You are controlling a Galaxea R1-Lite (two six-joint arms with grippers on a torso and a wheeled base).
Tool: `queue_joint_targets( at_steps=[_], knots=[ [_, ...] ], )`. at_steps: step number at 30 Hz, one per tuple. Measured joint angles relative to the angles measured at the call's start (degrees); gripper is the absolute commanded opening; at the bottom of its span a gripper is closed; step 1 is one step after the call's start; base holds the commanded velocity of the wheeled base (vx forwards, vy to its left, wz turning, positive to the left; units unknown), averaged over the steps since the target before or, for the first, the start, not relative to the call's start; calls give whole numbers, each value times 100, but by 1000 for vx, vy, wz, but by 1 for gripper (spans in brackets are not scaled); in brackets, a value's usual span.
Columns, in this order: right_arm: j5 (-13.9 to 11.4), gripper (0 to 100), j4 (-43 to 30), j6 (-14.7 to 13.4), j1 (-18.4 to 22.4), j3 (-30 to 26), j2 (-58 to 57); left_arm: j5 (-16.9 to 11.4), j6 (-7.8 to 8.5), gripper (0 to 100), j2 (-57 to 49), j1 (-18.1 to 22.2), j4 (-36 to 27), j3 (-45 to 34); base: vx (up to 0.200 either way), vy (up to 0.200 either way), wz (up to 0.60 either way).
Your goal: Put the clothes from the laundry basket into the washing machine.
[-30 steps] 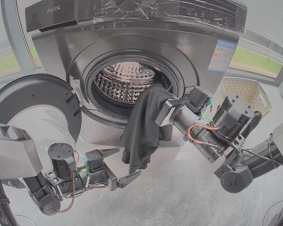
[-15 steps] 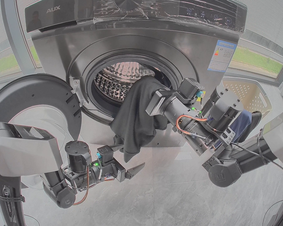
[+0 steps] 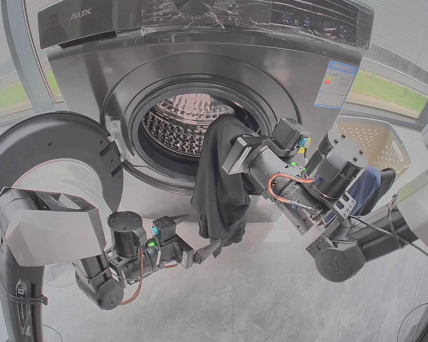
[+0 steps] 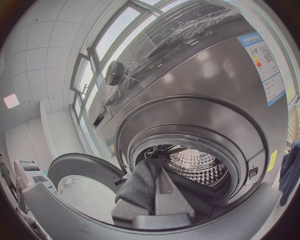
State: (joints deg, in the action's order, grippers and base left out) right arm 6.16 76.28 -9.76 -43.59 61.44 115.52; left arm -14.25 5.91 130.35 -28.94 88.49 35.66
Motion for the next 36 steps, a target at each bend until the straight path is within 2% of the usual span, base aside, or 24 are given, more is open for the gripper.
queue_joint_targets(
  at_steps=[8, 9, 14, 17, 20, 25, 30, 33, 36],
  knots=[
    [0, 0, 44, -2, 13, -9, 6, 71, -4, 100, 169, -41, -2, 293, 0, 0, 0],
    [0, 0, 63, -2, 10, -11, 6, 117, -4, 0, 217, -11, -4, 391, 0, 0, 0],
    [0, 0, 116, -2, -21, -45, 6, 350, -22, 0, 484, 185, -13, 937, 0, 0, 0],
    [-2, 0, 154, -2, -12, -94, 5, 506, -121, 0, 614, 246, -17, 1206, 0, 0, 0],
    [0, 0, 206, -2, 22, -152, 5, 534, -190, 0, 663, 273, -13, 1310, 0, 0, 0],
    [2, 0, 213, -5, 90, -221, 6, 511, -206, 0, 471, 282, -9, 1173, 0, 0, 0],
    [2, 0, 219, -5, 226, -304, 6, 374, -184, 0, -6, 276, 0, 571, 0, 0, 0],
    [0, 0, 272, -5, 344, -391, 11, 152, -173, 0, -371, 282, 2, 67, 0, 0, 0],
    [-4, 0, 400, 2, 484, -524, 33, -187, -176, 0, -758, 328, 0, -477, 0, 0, 0]
  ],
)
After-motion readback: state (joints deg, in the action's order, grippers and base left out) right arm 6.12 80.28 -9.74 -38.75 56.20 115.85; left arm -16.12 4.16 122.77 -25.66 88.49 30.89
